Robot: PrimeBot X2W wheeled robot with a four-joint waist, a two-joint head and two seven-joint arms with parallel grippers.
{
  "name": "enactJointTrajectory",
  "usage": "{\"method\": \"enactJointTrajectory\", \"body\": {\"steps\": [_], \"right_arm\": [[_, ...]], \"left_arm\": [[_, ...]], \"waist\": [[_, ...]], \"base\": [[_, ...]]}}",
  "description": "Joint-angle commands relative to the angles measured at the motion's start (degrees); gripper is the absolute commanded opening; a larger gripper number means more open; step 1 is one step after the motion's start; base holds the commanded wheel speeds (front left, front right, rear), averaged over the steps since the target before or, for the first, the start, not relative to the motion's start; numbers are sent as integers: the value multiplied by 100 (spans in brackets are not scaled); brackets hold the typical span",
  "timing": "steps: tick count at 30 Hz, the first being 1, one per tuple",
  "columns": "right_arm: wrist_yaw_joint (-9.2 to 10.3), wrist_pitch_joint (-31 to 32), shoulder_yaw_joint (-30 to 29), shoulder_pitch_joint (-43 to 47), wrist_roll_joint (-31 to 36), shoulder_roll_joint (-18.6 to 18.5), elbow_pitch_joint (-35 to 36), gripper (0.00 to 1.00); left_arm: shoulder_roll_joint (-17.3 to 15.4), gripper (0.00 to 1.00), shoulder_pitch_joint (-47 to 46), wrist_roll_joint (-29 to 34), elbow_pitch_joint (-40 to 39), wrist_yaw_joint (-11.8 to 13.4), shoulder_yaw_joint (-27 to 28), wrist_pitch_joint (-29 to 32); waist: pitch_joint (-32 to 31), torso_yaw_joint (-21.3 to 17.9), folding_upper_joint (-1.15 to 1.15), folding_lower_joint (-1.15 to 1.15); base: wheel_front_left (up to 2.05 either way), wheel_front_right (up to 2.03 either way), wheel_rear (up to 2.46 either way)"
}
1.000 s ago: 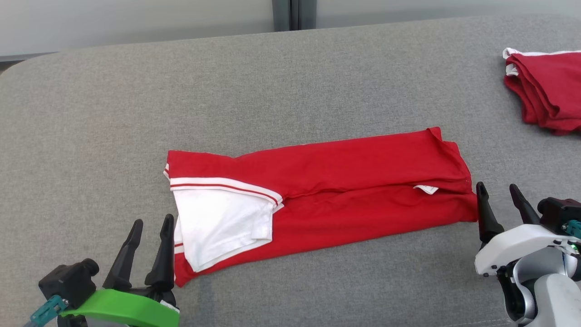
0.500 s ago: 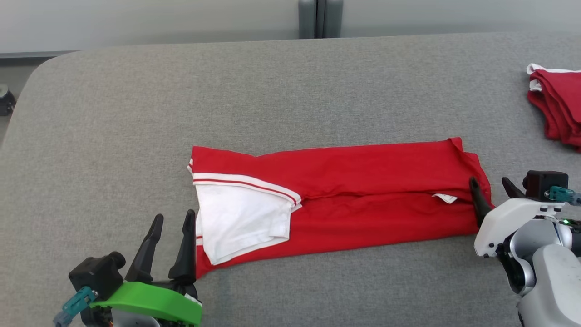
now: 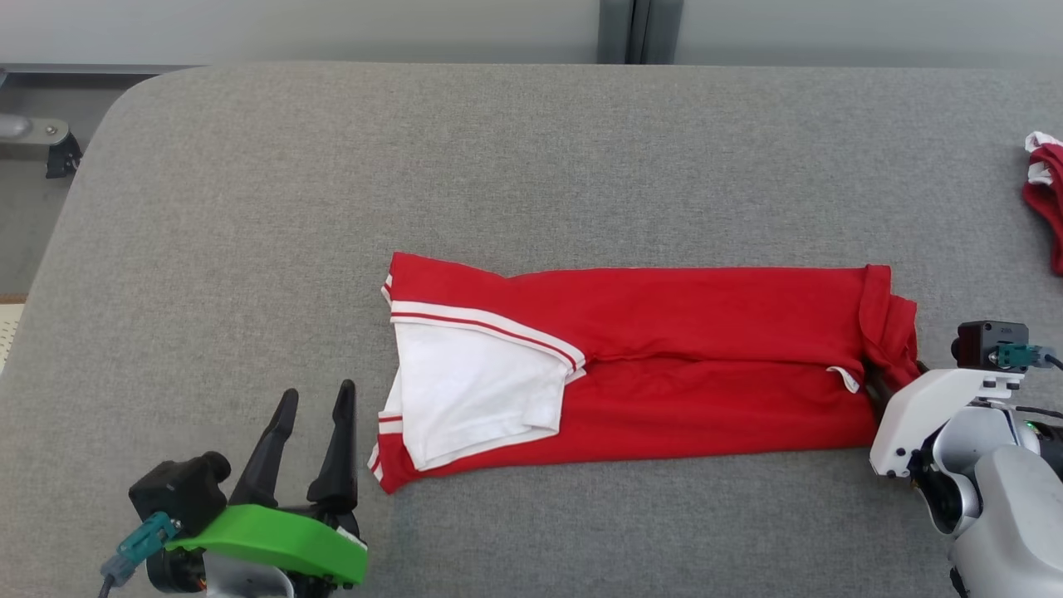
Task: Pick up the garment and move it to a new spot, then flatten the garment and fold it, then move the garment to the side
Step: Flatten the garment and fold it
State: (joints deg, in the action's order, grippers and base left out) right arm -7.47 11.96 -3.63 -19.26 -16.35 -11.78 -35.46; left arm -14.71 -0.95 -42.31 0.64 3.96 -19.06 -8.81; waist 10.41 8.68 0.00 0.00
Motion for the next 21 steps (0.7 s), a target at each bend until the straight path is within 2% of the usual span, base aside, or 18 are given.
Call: {"method": "enactJointTrajectory", "body": {"steps": [1,2,13,18,21], "right_arm": [[-2,29,105,5,-31,82,-197,10],[-2,7,125,-30,-46,88,-248,0],[7,-634,-199,-228,-173,-229,-482,0],[5,-783,-399,-34,-270,-402,-247,0],[4,-808,-364,88,-391,-369,89,0]], "left_arm": [[-58,100,-186,13,25,-37,1,12],[-64,100,-215,24,32,-48,-9,35],[-52,100,-471,21,224,-70,-52,75],[-81,100,-384,-44,262,-25,25,8],[-128,100,-333,-84,248,12,113,-37]], "waist": [[-6,-18,0,0],[-10,-34,0,0],[-156,-407,0,0],[-216,-586,0,0],[-226,-671,0,0]], "base": [[0,0,0],[0,0,0],[0,0,0],[0,0,0],[0,0,0]]}}
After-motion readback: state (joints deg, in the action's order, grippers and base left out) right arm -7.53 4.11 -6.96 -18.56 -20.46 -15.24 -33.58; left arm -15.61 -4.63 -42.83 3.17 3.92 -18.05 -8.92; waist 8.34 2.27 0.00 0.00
